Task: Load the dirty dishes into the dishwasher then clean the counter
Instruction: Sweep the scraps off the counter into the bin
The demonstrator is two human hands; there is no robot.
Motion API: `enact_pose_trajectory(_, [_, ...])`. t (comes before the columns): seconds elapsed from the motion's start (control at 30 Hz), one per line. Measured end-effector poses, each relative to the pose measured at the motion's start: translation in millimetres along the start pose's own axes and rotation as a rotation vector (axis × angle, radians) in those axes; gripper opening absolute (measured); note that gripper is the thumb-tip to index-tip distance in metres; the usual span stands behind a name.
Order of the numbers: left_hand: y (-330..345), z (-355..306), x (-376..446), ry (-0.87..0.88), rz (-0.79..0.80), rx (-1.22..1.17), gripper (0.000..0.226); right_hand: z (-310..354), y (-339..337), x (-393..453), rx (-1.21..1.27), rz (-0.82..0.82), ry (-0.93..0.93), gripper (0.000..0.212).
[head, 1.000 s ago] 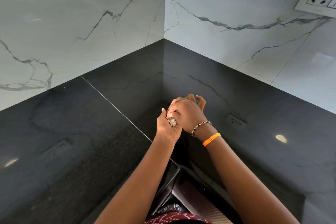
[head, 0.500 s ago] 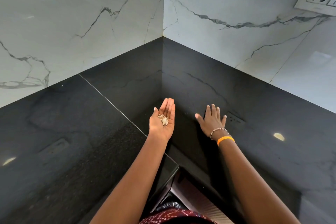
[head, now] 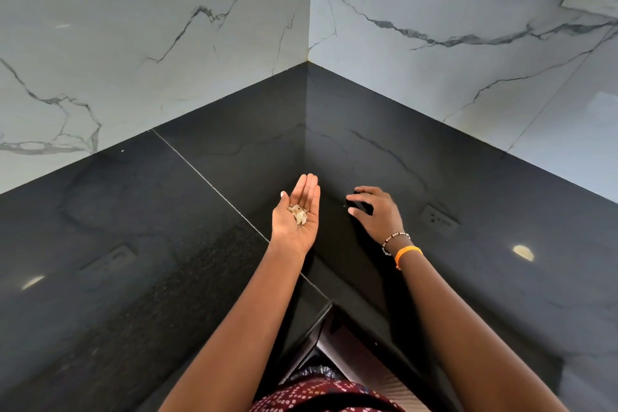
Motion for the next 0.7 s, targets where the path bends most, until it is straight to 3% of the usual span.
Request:
enact_pose_trajectory(0.17, [-0.8,-0.2,0.4,0.006,0.012,-0.01,0.048,6.2,-2.0,13.9,-0.021,0.026,0.101,0.016])
enact_pose_trajectory(0.33, [-0.2,6.7,2.2,-0.022,0.019,-0.011,0.048,16.1,1.1,17.5,-0.084,-0.022,0.089,0.008])
enact_pose_trajectory(0.57, [-5.6,6.2,4.0,-0.021,-0.015,0.009,0.048,24.1,15.0,9.7,-0.477,-0.045,0.097,0.025])
enact_pose_trajectory(0.63, [-6.6,5.8,3.9,-0.02,-0.019,0.021,0.048,32.4,11.7,9.9,-0.392,0.019,0.129,0.025])
enact_pose_trajectory(0.7, [-7.5,5.6,3.6,-0.018,-0.03,0.04,0.048,49.1,4.3,3.7,-0.154,-0.004,0.112,0.022])
Point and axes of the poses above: each hand's wrist, its own x-axis towards the middle knuckle, its own y-axis out of the palm, z = x × y, the point moved 3 cm from there along x, towards the middle knuckle, and after that the axes turned 12 degrees about z, right-handed, at the moved point
